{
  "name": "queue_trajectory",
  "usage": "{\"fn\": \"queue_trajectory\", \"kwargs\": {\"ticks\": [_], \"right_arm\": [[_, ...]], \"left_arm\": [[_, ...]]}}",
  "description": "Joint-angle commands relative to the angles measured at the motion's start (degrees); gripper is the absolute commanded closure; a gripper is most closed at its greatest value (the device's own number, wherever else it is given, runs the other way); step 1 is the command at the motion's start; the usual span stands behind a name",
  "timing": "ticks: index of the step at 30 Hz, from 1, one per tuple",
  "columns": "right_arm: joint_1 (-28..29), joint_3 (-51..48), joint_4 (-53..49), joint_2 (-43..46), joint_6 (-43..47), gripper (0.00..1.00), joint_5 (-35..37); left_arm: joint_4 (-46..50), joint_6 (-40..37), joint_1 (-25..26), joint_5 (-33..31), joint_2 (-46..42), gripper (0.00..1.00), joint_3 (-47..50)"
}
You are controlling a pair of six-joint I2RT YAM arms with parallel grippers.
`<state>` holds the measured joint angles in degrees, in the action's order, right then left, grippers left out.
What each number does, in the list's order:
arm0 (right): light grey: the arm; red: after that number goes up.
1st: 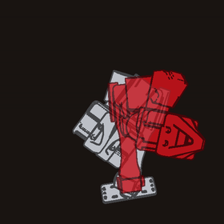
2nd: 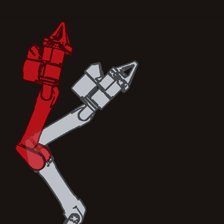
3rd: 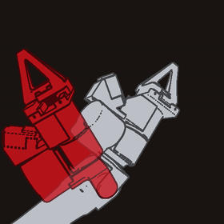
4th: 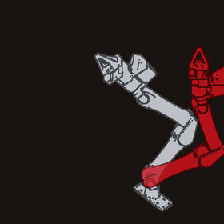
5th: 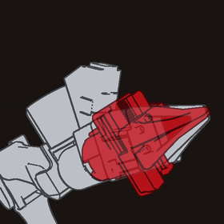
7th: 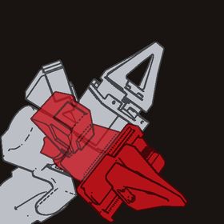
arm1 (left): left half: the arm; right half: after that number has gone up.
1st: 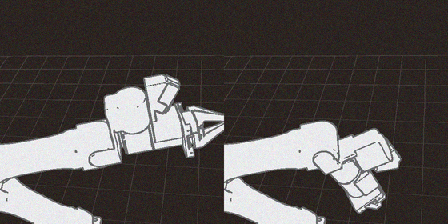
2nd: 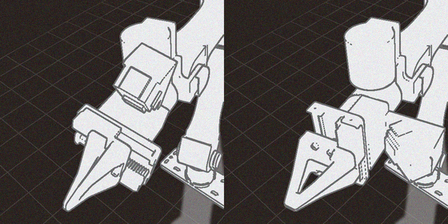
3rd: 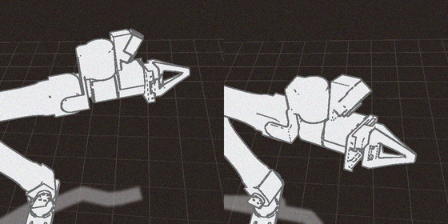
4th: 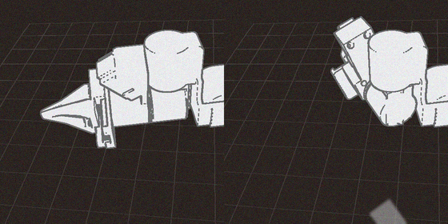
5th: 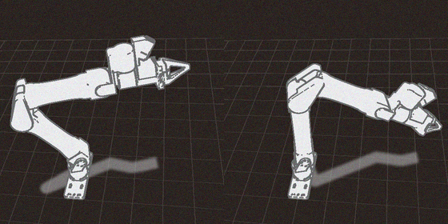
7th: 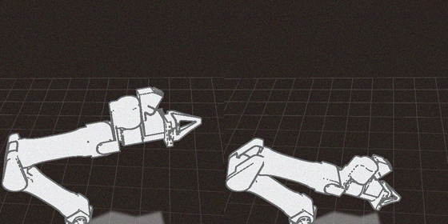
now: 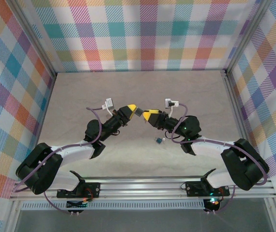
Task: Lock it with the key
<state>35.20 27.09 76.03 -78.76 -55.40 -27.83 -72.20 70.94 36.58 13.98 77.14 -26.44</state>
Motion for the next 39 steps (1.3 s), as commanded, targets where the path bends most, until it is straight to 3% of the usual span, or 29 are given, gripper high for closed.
{"fn": "queue_trajectory", "kwargs": {"ticks": [1, 14, 27, 33, 39], "right_arm": [[-0.40, -0.66, 4.56, -1.08, -1.80, 0.63, -0.34], [-0.39, -1.88, 4.56, -1.51, -3.14, 0.62, -0.90], [-0.40, -1.69, 4.55, -2.10, -3.97, 0.80, -0.71], [-0.40, -1.90, 4.04, -2.53, -4.59, 0.97, -0.36], [-0.39, -2.29, 3.89, -2.89, -5.03, 1.00, 0.15]], "left_arm": [[-4.62, -0.37, 0.34, -1.06, -1.28, 1.00, 0.33], [-4.61, -0.71, 0.29, -1.24, -1.12, 1.00, -0.19], [-4.61, -0.98, 0.34, -1.32, -1.17, 1.00, 0.07], [-4.61, -1.07, 0.34, -1.40, -1.38, 1.00, 0.16], [-4.53, -1.32, 0.25, -1.41, -1.73, 1.00, -0.02]]}}
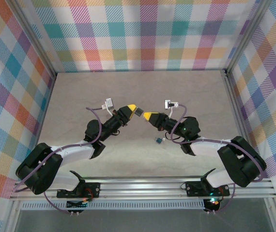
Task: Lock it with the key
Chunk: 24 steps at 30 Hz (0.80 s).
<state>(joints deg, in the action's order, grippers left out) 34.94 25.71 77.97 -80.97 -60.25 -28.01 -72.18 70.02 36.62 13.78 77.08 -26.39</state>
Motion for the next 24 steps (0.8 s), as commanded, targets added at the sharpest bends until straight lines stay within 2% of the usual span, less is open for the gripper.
{"fn": "queue_trajectory", "kwargs": {"ticks": [1, 15, 24], "right_arm": [[-0.14, -1.09, 1.98, -0.68, -0.15, 1.00, 0.30], [0.25, -5.82, 2.62, 1.44, 1.08, 1.00, 1.82], [2.88, -8.51, 2.62, 2.17, 3.45, 1.00, 4.12]], "left_arm": [[-4.56, -0.41, 0.14, -1.30, -1.82, 1.00, -0.07], [-4.38, -0.17, -1.02, -4.33, -3.34, 1.00, 0.30], [-4.54, 0.29, -1.29, -7.52, -2.71, 1.00, -1.55]]}}
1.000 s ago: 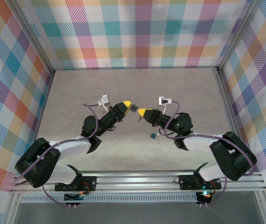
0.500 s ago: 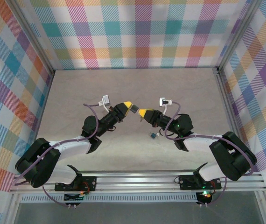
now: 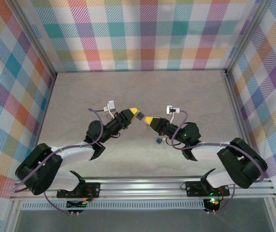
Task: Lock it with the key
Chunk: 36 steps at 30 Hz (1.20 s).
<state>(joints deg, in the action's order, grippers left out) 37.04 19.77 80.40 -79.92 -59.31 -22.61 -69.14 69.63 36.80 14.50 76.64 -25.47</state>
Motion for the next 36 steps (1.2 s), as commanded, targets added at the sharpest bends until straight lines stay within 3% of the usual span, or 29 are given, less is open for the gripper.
{"fn": "queue_trajectory", "kwargs": {"ticks": [1, 16, 36], "right_arm": [[1.07, -2.76, 0.19, 1.25, 2.81, 1.00, -1.04], [5.20, -5.15, 0.28, 0.99, 6.08, 1.00, 1.84], [6.27, -7.81, 0.28, 2.40, 7.12, 1.00, 2.22]], "left_arm": [[-7.66, 0.85, -1.46, -8.39, -2.05, 1.00, -2.80], [-7.93, 1.21, -1.47, -10.86, -3.07, 1.00, -5.15], [-8.11, 1.04, -1.55, -14.60, -3.60, 1.00, -7.60]]}}
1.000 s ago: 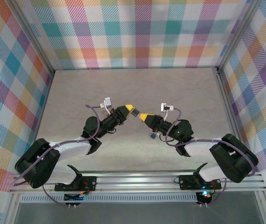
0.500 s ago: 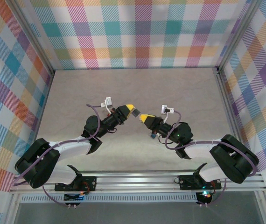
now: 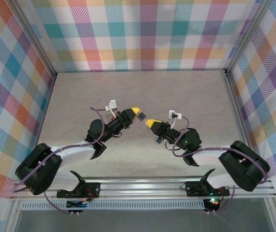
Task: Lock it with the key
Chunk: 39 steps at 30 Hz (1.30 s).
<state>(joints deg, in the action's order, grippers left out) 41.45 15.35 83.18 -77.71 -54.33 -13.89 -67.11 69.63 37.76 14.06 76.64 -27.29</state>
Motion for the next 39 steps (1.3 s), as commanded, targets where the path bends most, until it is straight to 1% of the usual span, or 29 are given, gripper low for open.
{"fn": "queue_trajectory", "kwargs": {"ticks": [1, 16, 23, 25, 28, 29, 30, 31, 32, 33, 34, 39], "right_arm": [[2.05, -3.47, -2.49, 0.19, 2.30, 1.00, -6.43], [3.28, -5.41, -2.49, 0.95, 3.36, 1.00, -5.47], [3.28, -6.02, -2.58, 1.61, 3.77, 1.00, -3.93], [2.92, -6.44, -2.66, 2.57, 3.72, 1.00, -1.74], [1.38, -4.89, -4.40, 3.09, 1.78, 1.00, -3.05], [1.02, -3.98, -4.66, 3.03, 1.69, 0.94, -4.44], [0.76, -3.08, -4.69, 3.01, 1.80, 0.78, -5.58], [0.50, -2.43, -4.62, 3.01, 1.78, 0.60, -6.15], [0.40, -2.07, -4.44, 3.21, 1.94, 0.51, -6.52], [0.23, -1.70, -4.55, 3.52, 2.40, 0.46, -6.61], [0.03, -1.41, -5.33, 4.28, 2.87, 0.43, -6.38], [-0.66, -0.96, -10.62, 9.25, 6.11, 0.37, -4.79]], "left_arm": [[-10.18, 1.04, -2.51, -14.23, -3.52, 1.00, -5.97], [-10.16, 1.13, -2.69, -15.46, -2.64, 1.00, -8.22], [-10.15, 2.16, -2.52, -14.58, -1.70, 1.00, -8.83], [-10.17, 2.27, -2.51, -14.00, -1.67, 1.00, -8.75], [-10.08, 2.58, -2.19, -13.17, -1.25, 1.00, -8.48], [-10.01, 2.53, -2.04, -12.75, -1.08, 1.00, -8.48], [-9.88, 2.53, -1.74, -12.30, -0.81, 1.00, -8.41], [-9.89, 2.66, -1.47, -12.13, -0.54, 1.00, -8.15], [-9.91, 2.78, -1.34, -12.06, -0.32, 1.00, -7.84], [-9.95, 2.88, -1.13, -11.85, -0.10, 1.00, -7.40], [-9.93, 2.95, -1.03, -11.71, 0.04, 1.00, -6.94], [-9.80, 3.41, -0.93, -11.44, 0.61, 1.00, -4.56]]}}
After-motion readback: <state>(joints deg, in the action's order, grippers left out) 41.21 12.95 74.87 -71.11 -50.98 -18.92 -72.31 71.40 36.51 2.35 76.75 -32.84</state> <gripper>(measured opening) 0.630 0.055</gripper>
